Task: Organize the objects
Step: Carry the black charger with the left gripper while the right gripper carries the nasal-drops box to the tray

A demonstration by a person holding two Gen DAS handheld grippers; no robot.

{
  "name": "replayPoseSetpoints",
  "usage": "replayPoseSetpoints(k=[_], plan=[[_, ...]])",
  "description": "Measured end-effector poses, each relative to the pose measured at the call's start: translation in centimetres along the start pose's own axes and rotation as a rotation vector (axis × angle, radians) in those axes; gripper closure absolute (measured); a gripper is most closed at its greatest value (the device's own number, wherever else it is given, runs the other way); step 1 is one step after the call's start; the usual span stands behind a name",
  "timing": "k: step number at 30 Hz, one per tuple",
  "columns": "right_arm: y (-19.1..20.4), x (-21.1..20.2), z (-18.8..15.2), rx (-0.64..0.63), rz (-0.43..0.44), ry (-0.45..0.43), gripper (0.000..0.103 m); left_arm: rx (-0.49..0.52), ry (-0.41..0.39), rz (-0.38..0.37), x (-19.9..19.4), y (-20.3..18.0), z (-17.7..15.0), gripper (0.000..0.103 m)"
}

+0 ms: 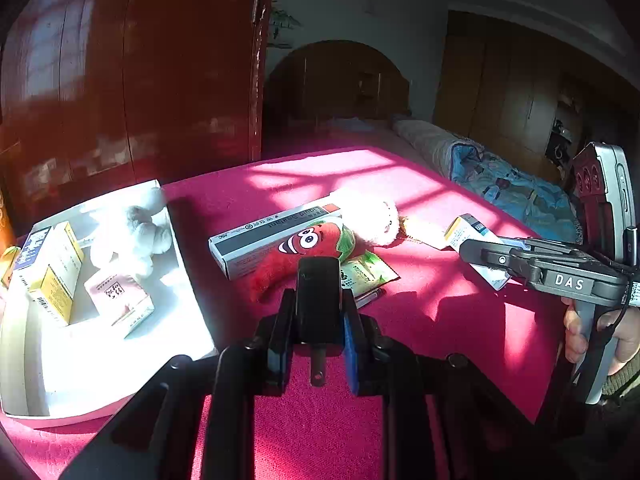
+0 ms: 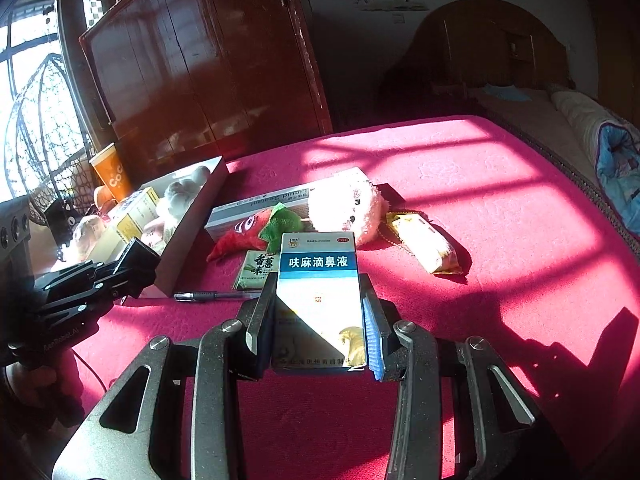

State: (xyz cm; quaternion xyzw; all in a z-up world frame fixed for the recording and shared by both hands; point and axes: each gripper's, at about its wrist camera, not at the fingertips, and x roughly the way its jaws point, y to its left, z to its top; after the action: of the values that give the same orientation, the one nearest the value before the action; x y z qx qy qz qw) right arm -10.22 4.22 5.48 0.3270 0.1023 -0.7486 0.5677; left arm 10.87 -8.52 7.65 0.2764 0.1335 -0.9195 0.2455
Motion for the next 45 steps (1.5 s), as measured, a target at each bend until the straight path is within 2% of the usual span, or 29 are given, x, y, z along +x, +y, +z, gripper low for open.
replayPoseSetpoints(k=[19, 27, 45], plan=[[2.7, 0.6, 1.0, -0.038, 0.017, 0.005, 0.067, -0.069, -0.049, 0.063, -2.2, 3.3, 0.3, 0.083], [5.2, 0.9, 2.2, -0.076, 0.029, -0.011, 0.067, -0.113, -0.086, 0.111, -3.9, 5.6, 0.5, 0.083], [11.7, 2.4, 4.9, -0.17, 0.122, -0.019, 0.067, -0.259, -0.143, 0.239, -7.3, 12.6, -0.2, 0.083]])
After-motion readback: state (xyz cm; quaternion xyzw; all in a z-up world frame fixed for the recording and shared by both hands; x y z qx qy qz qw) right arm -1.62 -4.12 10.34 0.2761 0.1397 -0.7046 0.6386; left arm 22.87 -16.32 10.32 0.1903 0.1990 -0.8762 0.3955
